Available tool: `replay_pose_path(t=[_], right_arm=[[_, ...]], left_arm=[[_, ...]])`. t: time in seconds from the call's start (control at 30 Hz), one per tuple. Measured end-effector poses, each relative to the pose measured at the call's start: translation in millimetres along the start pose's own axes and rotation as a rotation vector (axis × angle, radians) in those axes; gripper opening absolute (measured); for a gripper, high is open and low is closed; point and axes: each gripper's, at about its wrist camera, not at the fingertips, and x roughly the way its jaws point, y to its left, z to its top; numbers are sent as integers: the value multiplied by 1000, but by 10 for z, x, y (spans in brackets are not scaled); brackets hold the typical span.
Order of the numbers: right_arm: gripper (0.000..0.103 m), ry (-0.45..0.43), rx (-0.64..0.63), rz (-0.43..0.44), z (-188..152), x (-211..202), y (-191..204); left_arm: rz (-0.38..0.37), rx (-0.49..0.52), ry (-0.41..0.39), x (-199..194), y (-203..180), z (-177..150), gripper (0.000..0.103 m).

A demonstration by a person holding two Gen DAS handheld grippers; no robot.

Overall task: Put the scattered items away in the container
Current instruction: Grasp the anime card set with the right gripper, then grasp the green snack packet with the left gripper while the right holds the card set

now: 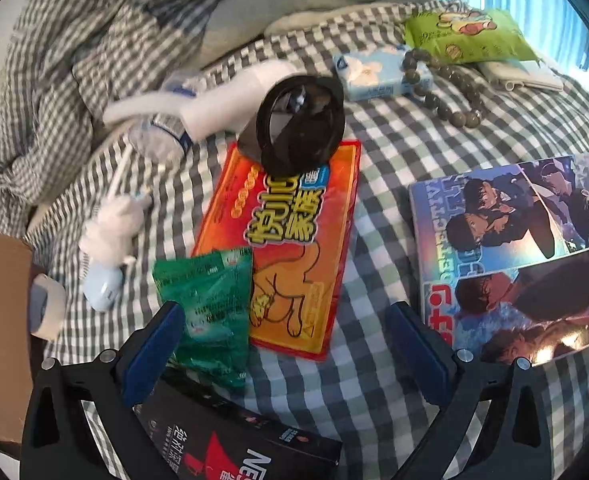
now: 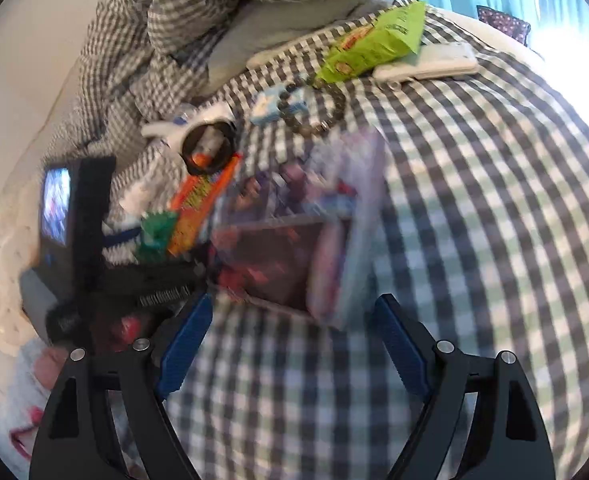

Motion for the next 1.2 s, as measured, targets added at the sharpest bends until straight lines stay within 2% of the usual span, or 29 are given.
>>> replay_pose_path(t=[0.07,0.1,0.13,0.17,0.2,0.23,0.3,0.43,0.5,0.6,0.77,0.93,1.03,1.2], right_arm=[[81,-8,38,57,69,36,-7],[74,-15,61,78,109,52,-7],[60,-25,74,90,146,62,0],[51,-30,82,97,168,73,15],[34,-33,97,109,198,88,20],[27,-35,115,122,219,103,16],[21,-48,129,172,232,98,41],[20,-77,75,134,211,7,242],[19,-83,51,124,202,-57,330],[17,-101,26,120,206,-158,443],[17,-100,-11,99,190,-218,598],[17,-89,-30,83,108,-209,723],[17,-91,-50,82,72,-290,761],[17,-82,-58,67,87,-316,780]], left_arm=[[9,6,-2,-3,1,-7,103],[20,11,-2,-5,2,-10,103],[26,12,-3,-1,2,-13,103],[30,13,-4,5,2,-16,103],[20,9,0,3,28,-26,103],[10,4,4,7,39,-32,103],[1,7,7,-12,47,-58,103],[33,42,-77,-307,153,-195,103],[21,48,-121,-529,265,-290,103],[33,40,-139,-721,395,-406,103],[-21,-6,-90,-801,563,-807,103],[-50,-18,-19,-605,572,-1090,103],[-97,-25,-44,-566,628,-1154,103],[-212,-71,-32,-453,724,-1132,103]])
